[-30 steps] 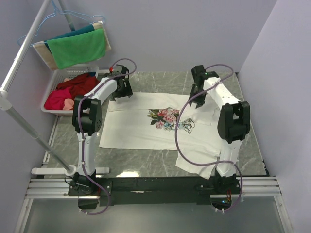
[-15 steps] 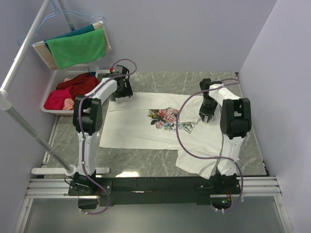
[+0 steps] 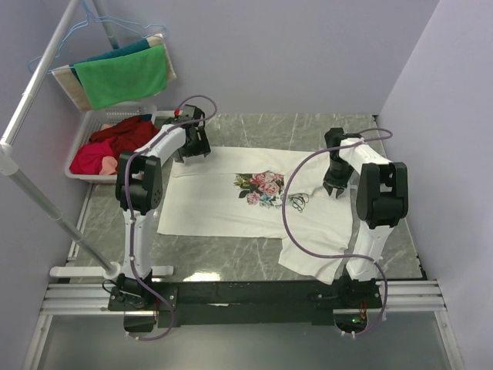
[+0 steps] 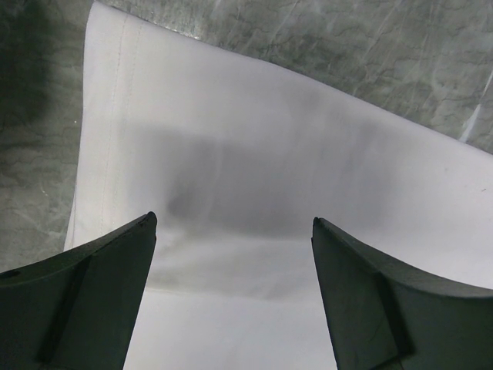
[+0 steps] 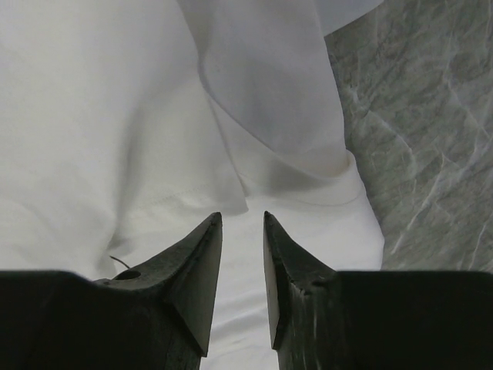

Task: Fold and stack the t-shirts
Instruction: Fold the tshirt

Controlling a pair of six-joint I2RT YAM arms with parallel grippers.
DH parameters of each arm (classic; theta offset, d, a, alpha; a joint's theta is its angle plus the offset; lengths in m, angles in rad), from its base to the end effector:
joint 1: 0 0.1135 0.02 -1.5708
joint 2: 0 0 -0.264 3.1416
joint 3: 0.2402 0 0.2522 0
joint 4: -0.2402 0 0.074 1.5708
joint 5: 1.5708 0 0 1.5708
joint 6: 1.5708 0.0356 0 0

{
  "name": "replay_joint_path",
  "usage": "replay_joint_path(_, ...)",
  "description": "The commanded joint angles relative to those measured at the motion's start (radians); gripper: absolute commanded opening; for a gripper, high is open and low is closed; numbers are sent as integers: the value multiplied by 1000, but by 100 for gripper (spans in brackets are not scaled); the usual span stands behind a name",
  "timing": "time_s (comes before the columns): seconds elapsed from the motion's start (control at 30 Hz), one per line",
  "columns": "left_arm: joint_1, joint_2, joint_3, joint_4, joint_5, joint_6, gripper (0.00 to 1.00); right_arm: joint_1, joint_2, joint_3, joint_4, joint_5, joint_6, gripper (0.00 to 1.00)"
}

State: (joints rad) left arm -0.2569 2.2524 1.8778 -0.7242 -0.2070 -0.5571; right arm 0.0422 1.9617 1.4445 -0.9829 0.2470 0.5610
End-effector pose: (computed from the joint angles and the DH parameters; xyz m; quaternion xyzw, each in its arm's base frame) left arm 0.4717 -0.1163 0.1878 -0.1685 0.9526 0.0002 0.2533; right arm 0.3709 0.0069 0.1804 0.2586 0.9575 -0.1071 0.0701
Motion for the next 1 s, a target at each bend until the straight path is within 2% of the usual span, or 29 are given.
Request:
replay_joint_path(0.0, -4, -14, -5, 8, 4, 11, 87, -13, -27, -33, 36, -6, 14, 35)
replay_joint_path(0.5, -4, -14, -3, 5, 8, 14, 87, -28, 20, -38, 101, -38, 20, 32)
replay_joint_path(0.6, -2, -14, -2, 5, 6, 14, 87, -30, 34, -27, 105, -40, 22, 28)
replay_joint_path(0.83, -4, -13, 0, 3, 3, 14, 87, -30, 29, -18, 79, -12, 33, 6)
replay_joint_path(0.97, -4, -10, 3, 2, 0, 11, 87, -28, -9, -4, 41, 31, 31, 2)
